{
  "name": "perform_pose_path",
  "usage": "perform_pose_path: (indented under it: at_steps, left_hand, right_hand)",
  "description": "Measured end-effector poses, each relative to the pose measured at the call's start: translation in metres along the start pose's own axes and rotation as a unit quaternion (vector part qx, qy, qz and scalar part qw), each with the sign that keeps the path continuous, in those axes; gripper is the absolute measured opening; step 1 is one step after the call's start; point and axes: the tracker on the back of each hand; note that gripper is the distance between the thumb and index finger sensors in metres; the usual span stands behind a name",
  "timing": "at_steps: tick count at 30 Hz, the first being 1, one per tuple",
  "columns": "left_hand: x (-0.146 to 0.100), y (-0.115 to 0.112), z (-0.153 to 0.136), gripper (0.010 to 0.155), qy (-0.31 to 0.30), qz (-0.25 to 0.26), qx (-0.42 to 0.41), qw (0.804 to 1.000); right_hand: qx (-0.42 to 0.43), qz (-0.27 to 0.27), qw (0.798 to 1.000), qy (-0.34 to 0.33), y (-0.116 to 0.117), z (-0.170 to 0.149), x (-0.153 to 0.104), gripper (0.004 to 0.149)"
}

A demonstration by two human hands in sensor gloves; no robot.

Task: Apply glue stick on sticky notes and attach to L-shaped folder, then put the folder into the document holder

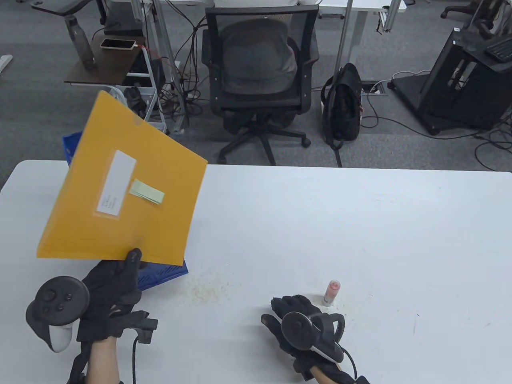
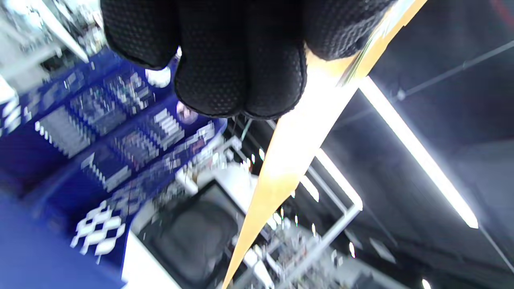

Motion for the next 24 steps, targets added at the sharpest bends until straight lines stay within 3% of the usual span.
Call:
perform_pose_path:
  at_steps: [4, 8, 16, 24]
  left_hand:
    - [0.000, 0.016, -0.001, 0.049, -0.001, 0.073, 0.040, 0.997]
    - [0.003, 0.016, -0.010, 0.049, 0.022, 0.097, 0.073, 0.992]
    - [0.015, -0.011, -0.040, 0.050, 0.051, 0.075, 0.131, 0.987]
    - [0.025, -0.046, -0.068, 0.048, 0.077, 0.019, 0.195, 0.977]
  right_hand:
    - [-0.001, 0.002, 1.000, -0.003, 0.001, 0.001, 0.000, 0.060]
    - [-0.002, 0.004, 1.000, -0.005, 0.001, 0.002, 0.000, 0.060]
    - [-0.001, 0.005, 1.000, -0.002, 0.001, 0.001, -0.001, 0.060]
    - [0.000, 0.007, 1.000, -0.001, 0.001, 0.001, 0.000, 0.060]
Point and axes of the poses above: the tracker on the back of each hand, its own z axis roughly to the thumb side, its own x axis roughly from the wrist to the fingertips, y = z × x, and after that the axes turned 12 degrees about z, right-handed
